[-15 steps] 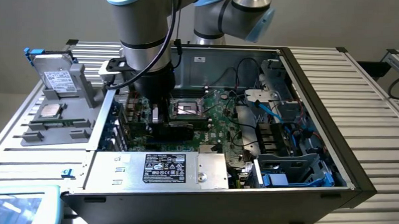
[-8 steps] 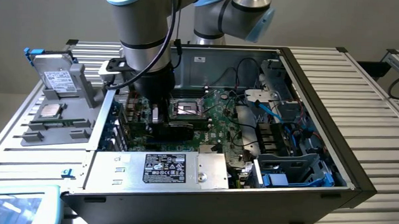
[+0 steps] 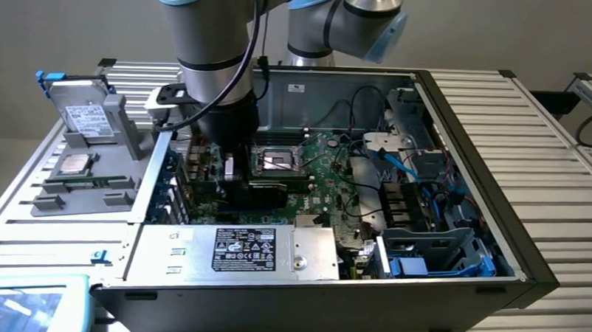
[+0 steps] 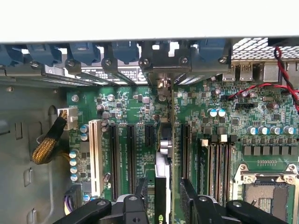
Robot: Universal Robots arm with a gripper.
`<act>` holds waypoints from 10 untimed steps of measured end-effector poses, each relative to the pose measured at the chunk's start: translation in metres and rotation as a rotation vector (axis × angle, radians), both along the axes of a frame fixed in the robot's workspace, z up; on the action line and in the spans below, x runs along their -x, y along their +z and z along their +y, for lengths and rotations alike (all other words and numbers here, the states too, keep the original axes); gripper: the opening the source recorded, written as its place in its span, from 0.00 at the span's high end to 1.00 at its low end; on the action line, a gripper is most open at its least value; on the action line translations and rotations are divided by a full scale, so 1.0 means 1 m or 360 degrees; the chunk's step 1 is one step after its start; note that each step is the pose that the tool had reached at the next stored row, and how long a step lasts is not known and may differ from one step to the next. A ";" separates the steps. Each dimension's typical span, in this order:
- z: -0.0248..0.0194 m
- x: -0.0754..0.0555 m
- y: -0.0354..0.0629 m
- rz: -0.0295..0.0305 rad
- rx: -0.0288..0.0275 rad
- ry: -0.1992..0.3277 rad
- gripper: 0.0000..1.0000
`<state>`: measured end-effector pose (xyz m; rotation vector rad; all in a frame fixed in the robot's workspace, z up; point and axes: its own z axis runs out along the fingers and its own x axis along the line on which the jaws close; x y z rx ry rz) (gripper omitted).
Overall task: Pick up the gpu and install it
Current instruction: 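Insert the gpu into the slot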
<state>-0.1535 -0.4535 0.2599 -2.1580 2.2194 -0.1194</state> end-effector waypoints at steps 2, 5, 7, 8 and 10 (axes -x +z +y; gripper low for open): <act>0.0001 0.000 0.0090 -0.00002 -0.00004 0.0000 0.58; 0.0002 0.000 0.0227 -0.00002 -0.00006 0.0000 0.58; 0.0003 0.000 0.0307 0.00001 -0.00004 -0.0001 0.58; 0.0004 0.000 0.0333 0.00000 -0.00007 -0.0001 0.58; 0.0006 0.000 0.0371 0.00003 -0.00004 -0.0001 0.58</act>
